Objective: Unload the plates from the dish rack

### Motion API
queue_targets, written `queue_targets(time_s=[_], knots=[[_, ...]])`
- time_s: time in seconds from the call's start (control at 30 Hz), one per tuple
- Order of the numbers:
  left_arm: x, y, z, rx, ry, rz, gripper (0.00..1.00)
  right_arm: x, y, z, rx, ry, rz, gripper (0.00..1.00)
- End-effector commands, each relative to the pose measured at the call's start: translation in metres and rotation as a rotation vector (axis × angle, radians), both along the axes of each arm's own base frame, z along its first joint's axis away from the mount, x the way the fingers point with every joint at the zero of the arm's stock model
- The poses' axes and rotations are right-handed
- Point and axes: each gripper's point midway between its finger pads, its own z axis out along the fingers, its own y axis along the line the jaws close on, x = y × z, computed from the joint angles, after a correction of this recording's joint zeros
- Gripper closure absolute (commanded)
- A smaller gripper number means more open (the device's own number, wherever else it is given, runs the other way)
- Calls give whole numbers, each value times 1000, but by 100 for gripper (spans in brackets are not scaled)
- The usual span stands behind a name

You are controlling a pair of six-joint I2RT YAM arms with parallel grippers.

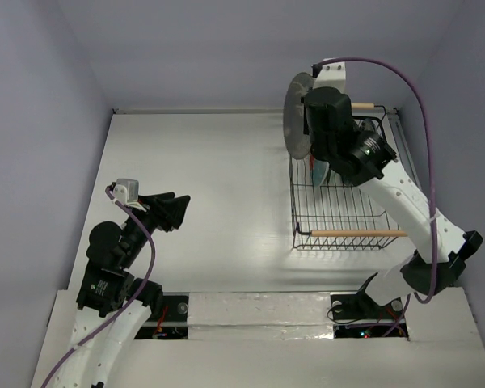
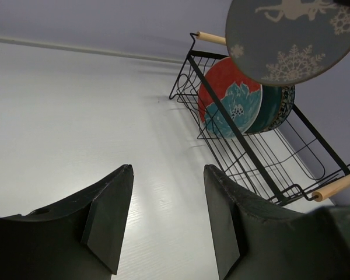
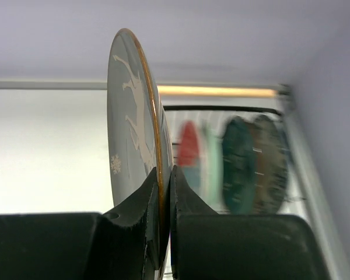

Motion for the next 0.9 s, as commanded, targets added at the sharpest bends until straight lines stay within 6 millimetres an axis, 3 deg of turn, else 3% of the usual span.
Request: queue_targets(time_s=[0.0,0.13,0.2,0.27,0.3,0.4,0.43,0.5,0.53,0.63,0.67,0.87], knots=[[-2,3,18,-23,-49,16,52,13,55,32,242,-133,154,100],[-1,7,18,-28,-45,38,52,17,142,10,394,-86,423,100],[-1,8,18,-31,-43,47,52,26,177,-6,442,-57,472,100],[-1,9,17,-30,-40,53,52,29,205,-19,485,-19,524,100],[-1,9,17,-30,-40,55,52,38,220,-38,489,11,530,100],[-1,9,18,-33,-44,54,52,47,247,-54,544,43,569,100],[-1,9,17,-32,-41,54,52,54,257,-75,540,78,566,100],[0,9,17,-31,-40,54,52,60,269,-86,572,93,572,100],[0,9,17,-31,-40,53,52,63,277,-105,569,124,573,100],[-1,8,17,-32,-41,48,52,68,285,-129,604,157,550,100],[-1,8,17,-31,-40,47,52,67,286,-149,611,192,536,100],[-1,6,16,-31,-40,38,52,66,278,-205,626,250,450,100]])
